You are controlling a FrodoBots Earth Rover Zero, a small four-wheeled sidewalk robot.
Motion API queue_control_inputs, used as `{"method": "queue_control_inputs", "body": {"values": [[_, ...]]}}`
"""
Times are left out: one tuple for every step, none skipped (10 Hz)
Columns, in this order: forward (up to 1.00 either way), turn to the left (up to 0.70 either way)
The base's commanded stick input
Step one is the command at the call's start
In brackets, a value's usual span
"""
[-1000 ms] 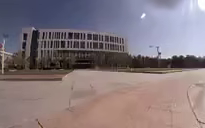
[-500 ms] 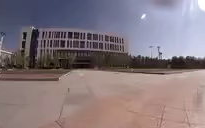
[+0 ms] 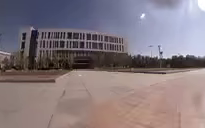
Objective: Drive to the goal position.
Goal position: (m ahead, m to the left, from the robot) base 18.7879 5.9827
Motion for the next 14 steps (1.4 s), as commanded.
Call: {"method": "queue_control_inputs", "body": {"values": [[0.7,0.0],[0.69,0.0],[0.67,0.0],[0.66,0.0],[0.66,0.0],[0.66,0.0],[0.66,0.0],[0.66,0.0],[0.66,0.0],[0.66,0.0],[0.66,0.0],[0.66,0.0],[0.66,0.0],[0.66,0.0]]}}
